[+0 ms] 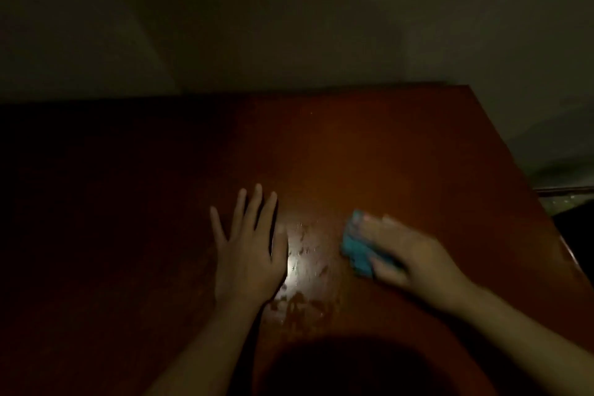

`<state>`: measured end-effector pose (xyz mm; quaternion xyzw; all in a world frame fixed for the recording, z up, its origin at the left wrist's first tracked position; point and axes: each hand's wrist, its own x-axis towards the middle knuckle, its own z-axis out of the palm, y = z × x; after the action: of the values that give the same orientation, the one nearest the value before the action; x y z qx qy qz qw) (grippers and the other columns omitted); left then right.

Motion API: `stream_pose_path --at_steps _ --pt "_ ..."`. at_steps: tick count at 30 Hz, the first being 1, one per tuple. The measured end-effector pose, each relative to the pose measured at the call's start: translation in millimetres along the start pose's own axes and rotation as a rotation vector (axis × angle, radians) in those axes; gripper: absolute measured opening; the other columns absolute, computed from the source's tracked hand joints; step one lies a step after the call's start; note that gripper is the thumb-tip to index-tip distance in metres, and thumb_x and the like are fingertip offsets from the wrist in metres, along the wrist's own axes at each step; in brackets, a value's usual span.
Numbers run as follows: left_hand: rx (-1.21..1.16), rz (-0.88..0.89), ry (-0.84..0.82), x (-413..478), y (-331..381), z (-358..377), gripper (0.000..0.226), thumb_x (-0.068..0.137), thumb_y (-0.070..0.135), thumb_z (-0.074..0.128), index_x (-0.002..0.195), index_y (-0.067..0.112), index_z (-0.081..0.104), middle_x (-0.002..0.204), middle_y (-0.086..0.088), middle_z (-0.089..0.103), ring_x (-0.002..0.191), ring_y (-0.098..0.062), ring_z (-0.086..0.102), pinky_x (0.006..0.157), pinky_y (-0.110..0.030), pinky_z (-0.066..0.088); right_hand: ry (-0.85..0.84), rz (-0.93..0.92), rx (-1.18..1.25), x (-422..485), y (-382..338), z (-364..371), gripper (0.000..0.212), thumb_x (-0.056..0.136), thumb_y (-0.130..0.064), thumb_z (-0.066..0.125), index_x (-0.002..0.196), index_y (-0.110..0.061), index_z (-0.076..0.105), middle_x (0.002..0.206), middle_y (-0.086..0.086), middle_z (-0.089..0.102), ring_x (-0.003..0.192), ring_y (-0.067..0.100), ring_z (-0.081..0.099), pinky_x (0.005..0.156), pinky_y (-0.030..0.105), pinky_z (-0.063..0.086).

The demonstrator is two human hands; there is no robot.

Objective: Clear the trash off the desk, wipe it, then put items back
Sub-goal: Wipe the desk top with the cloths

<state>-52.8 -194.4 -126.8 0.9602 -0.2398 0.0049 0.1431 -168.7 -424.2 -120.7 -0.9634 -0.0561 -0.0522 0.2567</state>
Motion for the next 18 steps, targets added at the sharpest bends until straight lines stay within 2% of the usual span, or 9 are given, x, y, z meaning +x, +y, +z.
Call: stream_pose_path --at_steps 2,4,7,10,14,18 --pt "0.010 0.000 0.003 -1 -1 0 0.067 0.093 0.053 0.001 0.149 0.025 0.025 0.159 0.002 0.014 0.147 -0.013 -0.002 0.116 -0.050 -0.015 0.096 0.119 -0.019 24 -3 8 0.052 0.088 -0.046 0.040 0.139 -0.030 0.042 0.142 -0.009 0.044 0.131 0.007 0.041 0.111 0.040 0.036" --pt "0.023 0.003 0.007 -7 -2 1 0.065 0.093 0.050 0.005 0.149 0.025 0.026 0.159 0.002 0.015 0.147 -0.013 -0.001 0.115 -0.049 -0.016 0.117 0.157 -0.028 29 -15 21 0.053 0.088 -0.046 0.037 0.137 -0.027 0.046 0.141 -0.007 0.046 0.130 0.008 0.042 0.111 0.038 0.035" --pt "0.040 -0.004 0.012 -26 -4 1 0.065 0.093 0.049 0.006 0.149 0.024 0.028 0.159 0.001 0.017 0.147 -0.014 0.001 0.115 -0.050 -0.015 0.018 0.046 -0.004 -10 -42 35 0.050 0.088 -0.042 0.044 0.137 -0.029 0.045 0.141 -0.010 0.046 0.128 0.007 0.045 0.109 0.037 0.034" --pt "0.041 0.007 0.002 -60 1 1 0.062 0.095 0.047 0.009 0.147 0.023 0.032 0.157 0.000 0.022 0.147 -0.015 0.004 0.116 -0.052 -0.012 -0.102 -0.099 0.006 -71 -54 34 0.047 0.090 -0.037 0.053 0.136 -0.030 0.048 0.143 -0.012 0.045 0.134 0.002 0.038 0.112 0.032 0.032" --pt "0.054 0.014 0.022 -91 4 -4 0.060 0.096 0.046 0.013 0.146 0.022 0.035 0.156 0.000 0.024 0.147 -0.015 0.006 0.115 -0.051 -0.011 -0.149 -0.031 0.038 -106 -41 9 0.049 0.090 -0.044 0.049 0.138 -0.037 0.043 0.143 -0.015 0.045 0.132 0.002 0.041 0.109 0.040 0.039" --pt "0.058 0.012 0.075 -107 8 -5 0.058 0.096 0.044 0.016 0.146 0.020 0.035 0.156 -0.001 0.026 0.147 -0.015 0.007 0.116 -0.052 -0.010 0.060 0.156 0.009 -69 -48 16 0.052 0.090 -0.048 0.040 0.139 -0.030 0.043 0.144 -0.007 0.044 0.133 0.011 0.041 0.111 0.043 0.035"
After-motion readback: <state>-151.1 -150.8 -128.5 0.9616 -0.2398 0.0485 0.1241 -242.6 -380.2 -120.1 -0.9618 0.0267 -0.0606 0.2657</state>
